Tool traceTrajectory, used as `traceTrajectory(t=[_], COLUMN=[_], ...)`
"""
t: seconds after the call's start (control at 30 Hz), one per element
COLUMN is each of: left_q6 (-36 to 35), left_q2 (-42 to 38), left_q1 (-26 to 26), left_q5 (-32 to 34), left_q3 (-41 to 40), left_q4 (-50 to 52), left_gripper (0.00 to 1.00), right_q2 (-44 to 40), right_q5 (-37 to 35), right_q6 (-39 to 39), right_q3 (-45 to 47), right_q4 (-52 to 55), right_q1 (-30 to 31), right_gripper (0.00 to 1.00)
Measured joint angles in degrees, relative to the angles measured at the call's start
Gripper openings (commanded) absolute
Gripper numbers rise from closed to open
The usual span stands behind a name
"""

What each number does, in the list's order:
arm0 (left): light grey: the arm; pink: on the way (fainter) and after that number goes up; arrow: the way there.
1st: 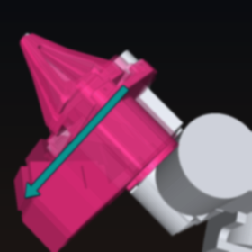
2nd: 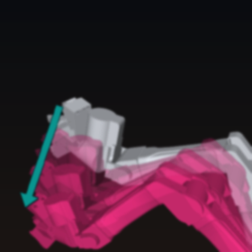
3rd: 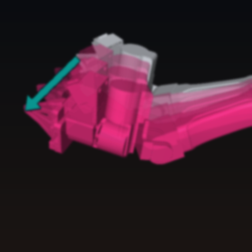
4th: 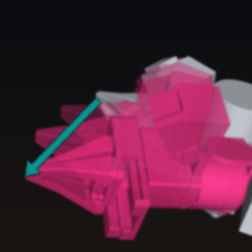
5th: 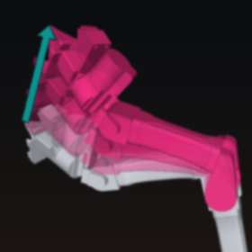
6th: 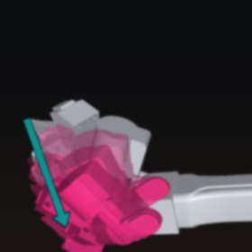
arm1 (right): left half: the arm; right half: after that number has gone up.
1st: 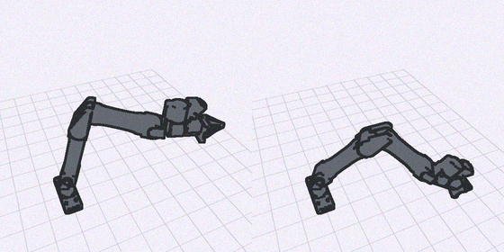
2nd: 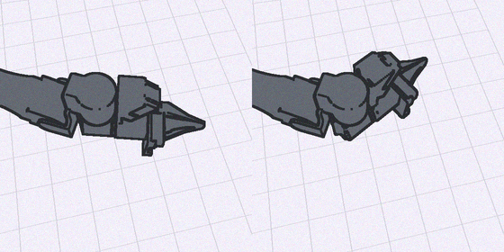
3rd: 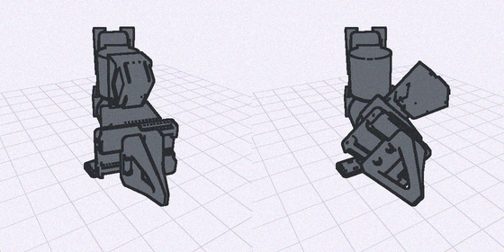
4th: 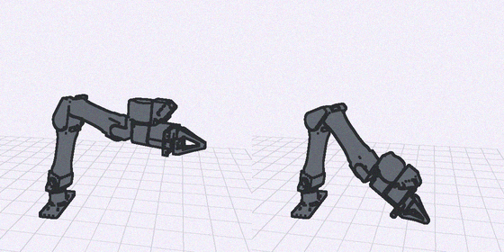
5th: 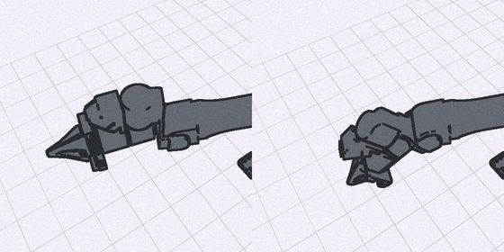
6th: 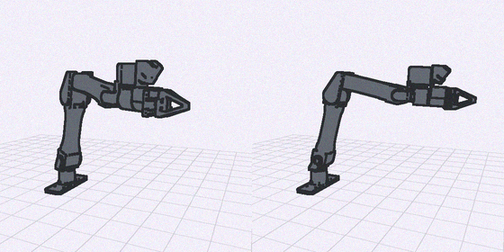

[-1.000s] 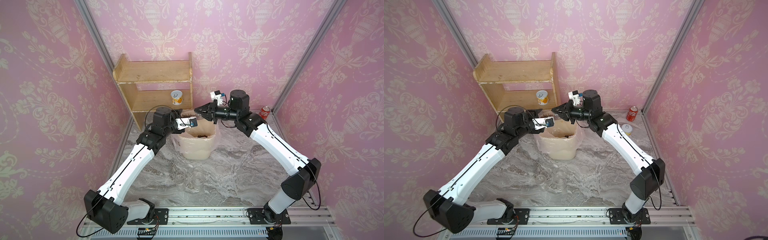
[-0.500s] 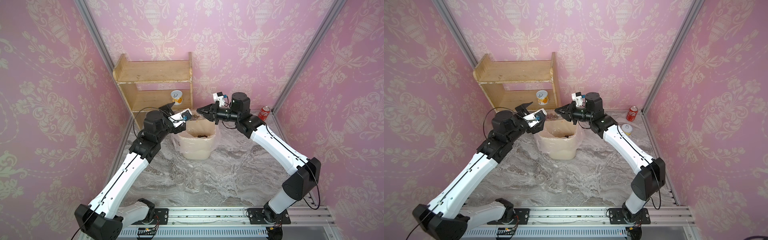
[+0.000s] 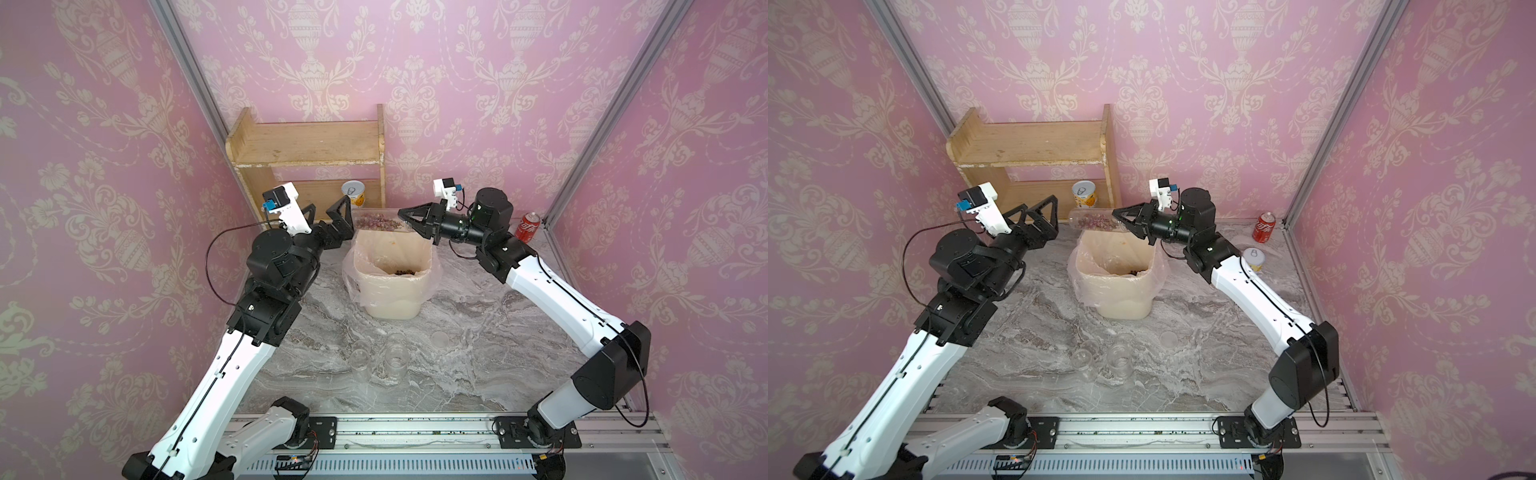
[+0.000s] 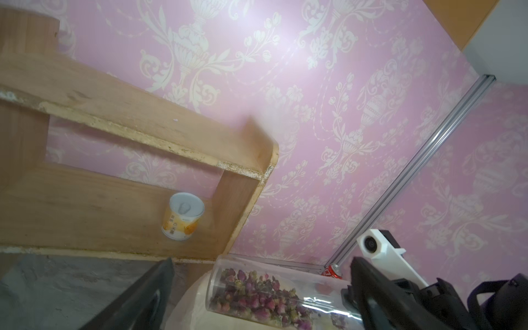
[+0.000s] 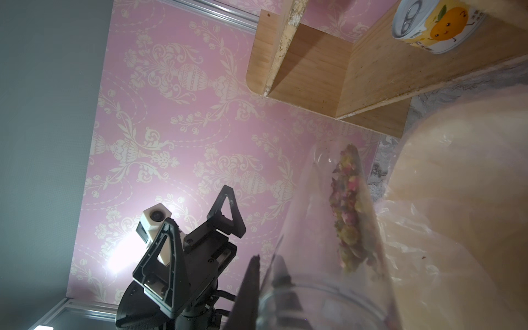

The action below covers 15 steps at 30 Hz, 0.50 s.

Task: Empty the moldy dried flower tea in the jars
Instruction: Pour the moldy dried flower tea into the trash bin.

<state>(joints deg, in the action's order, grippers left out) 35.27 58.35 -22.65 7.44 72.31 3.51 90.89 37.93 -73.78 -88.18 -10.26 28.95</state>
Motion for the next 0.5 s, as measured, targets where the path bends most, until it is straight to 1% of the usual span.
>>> traceTrajectory(t=[0.13, 0.23, 0.33, 0.5], left_q6=[15.6, 25.2, 33.2, 41.9], left_q2=[0.4, 1.4, 2.6, 5.4], left_q1=[0.0, 0.2, 0.5, 1.1], left_q5=[-0.3, -1.2, -2.5, -4.4], left_q3=[-2.3, -4.3, -6.4, -8.0], left_q4=[-2.6, -4.9, -7.6, -11.5], left_gripper=[0.99, 0.99, 0.99, 0.99], right_q2=[-0.8, -1.2, -1.4, -1.9], right_q5=[-0.1, -0.3, -0.4, -0.4], right_q6=[-1.1, -1.9, -3.0, -3.7], right_q3=[1.1, 1.8, 2.3, 2.7], right_q4=[-3.5, -6.2, -8.8, -11.0], right_q1=[0.0, 0.0, 0.0, 0.1], right_gripper=[0.0, 0.0, 0.0, 0.0])
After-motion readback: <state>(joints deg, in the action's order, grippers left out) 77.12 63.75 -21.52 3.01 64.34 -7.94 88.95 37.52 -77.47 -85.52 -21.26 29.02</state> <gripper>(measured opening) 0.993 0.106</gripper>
